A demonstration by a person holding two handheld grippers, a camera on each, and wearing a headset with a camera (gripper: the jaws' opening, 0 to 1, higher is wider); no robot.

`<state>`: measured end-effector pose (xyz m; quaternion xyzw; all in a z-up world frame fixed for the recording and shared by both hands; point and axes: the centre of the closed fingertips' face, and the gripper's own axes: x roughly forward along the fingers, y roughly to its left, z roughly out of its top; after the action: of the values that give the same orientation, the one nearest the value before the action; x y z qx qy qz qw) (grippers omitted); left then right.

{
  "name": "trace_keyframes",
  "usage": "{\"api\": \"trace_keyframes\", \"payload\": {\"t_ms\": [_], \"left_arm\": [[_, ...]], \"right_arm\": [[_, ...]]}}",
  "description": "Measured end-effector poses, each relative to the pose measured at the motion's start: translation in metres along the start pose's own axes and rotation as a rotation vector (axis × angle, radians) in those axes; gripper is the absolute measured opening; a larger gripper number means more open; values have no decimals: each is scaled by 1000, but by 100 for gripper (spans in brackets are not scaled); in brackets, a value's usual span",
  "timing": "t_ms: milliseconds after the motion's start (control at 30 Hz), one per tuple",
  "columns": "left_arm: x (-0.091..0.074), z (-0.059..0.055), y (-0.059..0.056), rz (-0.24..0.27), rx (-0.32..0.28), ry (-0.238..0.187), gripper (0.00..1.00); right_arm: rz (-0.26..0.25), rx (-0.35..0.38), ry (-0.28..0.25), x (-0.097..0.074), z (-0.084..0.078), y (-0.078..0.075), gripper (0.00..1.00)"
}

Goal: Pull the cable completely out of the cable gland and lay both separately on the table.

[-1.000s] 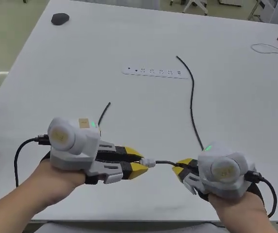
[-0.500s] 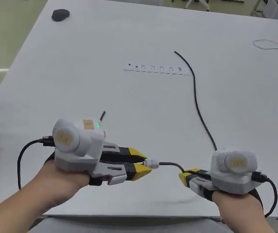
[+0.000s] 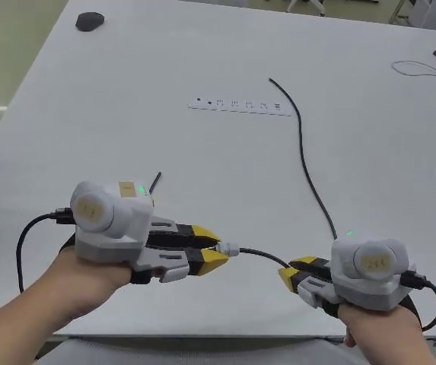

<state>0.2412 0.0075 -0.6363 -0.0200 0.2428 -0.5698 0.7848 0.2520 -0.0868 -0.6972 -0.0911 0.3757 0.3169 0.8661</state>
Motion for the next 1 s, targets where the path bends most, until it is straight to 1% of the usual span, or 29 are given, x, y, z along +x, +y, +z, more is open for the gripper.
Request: {"api": "trace_keyframes", "payload": {"t_ms": [33, 100, 133, 167, 200, 267, 367, 433, 500, 600, 633, 700, 767, 867, 933, 1000], "left_arm": [[0, 0, 0, -1, 1, 1, 15], [1, 0, 0, -1, 2, 2, 15], [1, 0, 0, -2, 1, 1, 15], [1, 0, 0, -3, 4, 1, 15], [1, 0, 0, -4, 7, 4, 15], [2, -1, 1, -2, 7, 8, 15], [2, 0, 2, -5, 3, 7, 15], [2, 0, 2, -5, 4, 8, 15], [2, 0, 3, -6, 4, 7, 15], [2, 0, 3, -8, 3, 7, 15], [2, 0, 3, -9, 2, 6, 15], [1, 0, 3, -7, 2, 4, 15], [1, 1, 3, -8, -1, 0, 15], [1, 1, 4, -8, 0, 2, 15], [1, 1, 5, -6, -3, -1, 15], [1, 0, 5, -7, -2, 1, 15]], "right_arm": [[-1, -59, -3, -3, 5, 1, 18], [9, -109, -30, -6, 16, 7, 24], [10, -148, -41, -9, 22, 11, 27], [10, -176, -45, -11, 26, 14, 29], [18, -213, -55, -12, 33, 20, 29], [31, -258, -60, -13, 41, 30, 30], [62, -321, -65, -11, 49, 44, 30], [77, -402, -64, -8, 56, 56, 29], [80, -459, -55, -4, 58, 62, 27], [86, -483, -41, 1, 58, 67, 26], [85, -500, -42, 4, 60, 68, 25], [78, -553, -26, 7, 61, 66, 23], [80, -562, -27, 9, 63, 67, 20], [92, -580, -29, 11, 64, 69, 13], [111, -596, -14, 13, 60, 73, 7], [100, -614, -12, 14, 59, 72, 3]]}}
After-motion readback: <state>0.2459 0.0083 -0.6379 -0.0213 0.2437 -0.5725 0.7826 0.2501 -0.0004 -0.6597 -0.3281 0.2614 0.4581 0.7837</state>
